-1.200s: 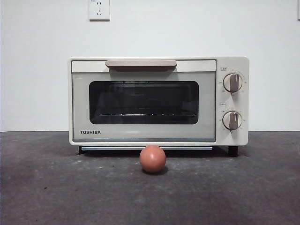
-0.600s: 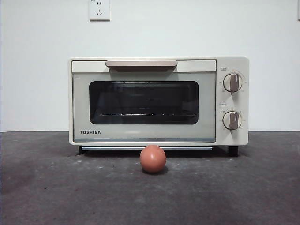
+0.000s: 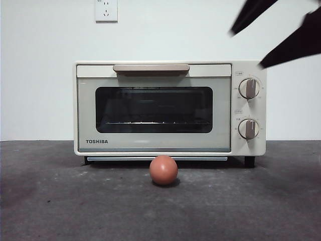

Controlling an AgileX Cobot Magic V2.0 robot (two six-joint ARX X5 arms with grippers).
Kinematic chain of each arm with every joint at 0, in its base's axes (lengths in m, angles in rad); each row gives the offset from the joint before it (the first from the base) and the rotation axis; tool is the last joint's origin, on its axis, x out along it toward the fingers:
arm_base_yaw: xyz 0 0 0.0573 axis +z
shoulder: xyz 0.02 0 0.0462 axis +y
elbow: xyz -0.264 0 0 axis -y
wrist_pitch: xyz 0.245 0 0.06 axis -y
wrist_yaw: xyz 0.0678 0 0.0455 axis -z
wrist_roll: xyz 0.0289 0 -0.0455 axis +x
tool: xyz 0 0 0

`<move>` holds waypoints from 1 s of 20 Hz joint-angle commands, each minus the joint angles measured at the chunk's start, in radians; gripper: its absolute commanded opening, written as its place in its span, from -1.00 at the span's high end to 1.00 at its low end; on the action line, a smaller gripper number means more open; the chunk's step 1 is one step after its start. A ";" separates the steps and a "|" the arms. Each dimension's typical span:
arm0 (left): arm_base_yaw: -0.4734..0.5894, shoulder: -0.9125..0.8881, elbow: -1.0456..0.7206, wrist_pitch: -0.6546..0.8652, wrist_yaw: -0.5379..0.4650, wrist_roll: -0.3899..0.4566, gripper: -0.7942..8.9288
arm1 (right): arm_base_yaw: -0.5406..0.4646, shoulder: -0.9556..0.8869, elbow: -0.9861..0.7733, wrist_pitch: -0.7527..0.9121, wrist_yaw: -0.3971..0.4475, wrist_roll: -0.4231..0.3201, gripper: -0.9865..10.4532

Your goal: Eggoven

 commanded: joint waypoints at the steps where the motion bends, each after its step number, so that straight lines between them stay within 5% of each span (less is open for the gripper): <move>1: -0.002 0.004 0.019 0.012 0.002 0.005 0.82 | 0.101 0.122 0.036 0.071 0.124 0.074 0.24; 5: -0.002 0.004 0.019 0.011 0.002 0.005 0.82 | 0.184 0.359 0.155 0.076 0.268 0.077 0.24; 12: -0.008 0.004 0.019 0.011 0.002 0.005 0.82 | 0.215 0.694 0.358 0.076 0.307 0.077 0.24; 20: -0.035 0.004 0.019 0.012 0.002 0.005 0.82 | 0.222 0.837 0.375 0.135 0.381 0.086 0.24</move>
